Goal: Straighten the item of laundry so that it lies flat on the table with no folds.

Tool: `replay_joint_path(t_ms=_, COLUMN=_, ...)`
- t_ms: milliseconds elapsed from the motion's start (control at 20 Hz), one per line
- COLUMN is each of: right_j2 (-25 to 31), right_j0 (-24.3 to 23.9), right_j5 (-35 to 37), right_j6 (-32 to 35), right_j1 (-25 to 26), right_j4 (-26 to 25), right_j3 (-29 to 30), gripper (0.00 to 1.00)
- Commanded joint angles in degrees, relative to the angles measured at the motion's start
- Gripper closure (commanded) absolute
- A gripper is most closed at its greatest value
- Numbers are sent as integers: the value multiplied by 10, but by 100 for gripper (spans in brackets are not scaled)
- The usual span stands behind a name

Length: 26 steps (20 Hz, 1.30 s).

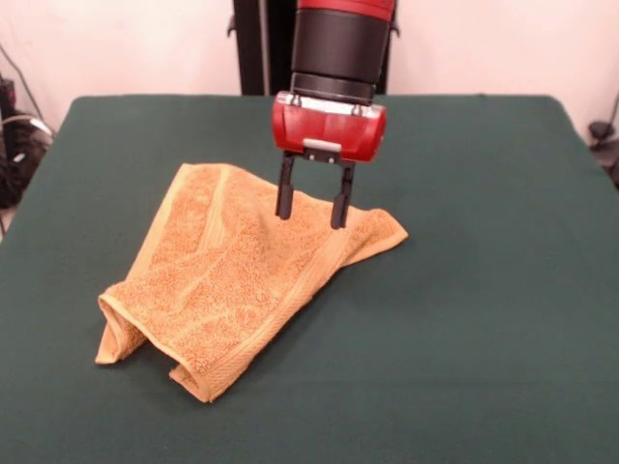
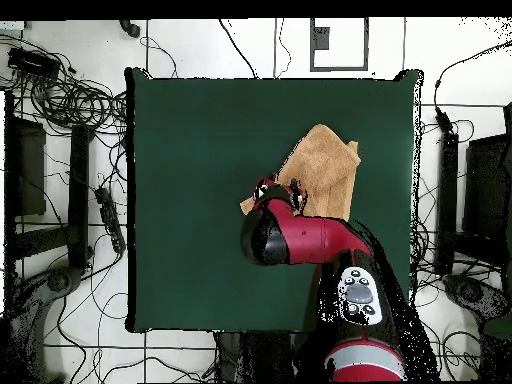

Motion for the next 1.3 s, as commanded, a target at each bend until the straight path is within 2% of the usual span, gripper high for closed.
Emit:
replay_joint_path(t_ms=50, right_j2=20, right_j0=31, right_j5=50, right_j6=74, right_j1=26, right_j4=32, right_j3=10, gripper=0)
replay_joint_path(t_ms=1100, right_j2=59, right_j0=0, right_j5=26, right_j6=71, right_j1=59, right_j4=23, right_j3=8, gripper=0)
replay_joint_path(t_ms=1300, right_j2=53, right_j0=8, right_j5=17, right_j6=89, right_j1=67, right_j4=35, right_j3=21, gripper=0)
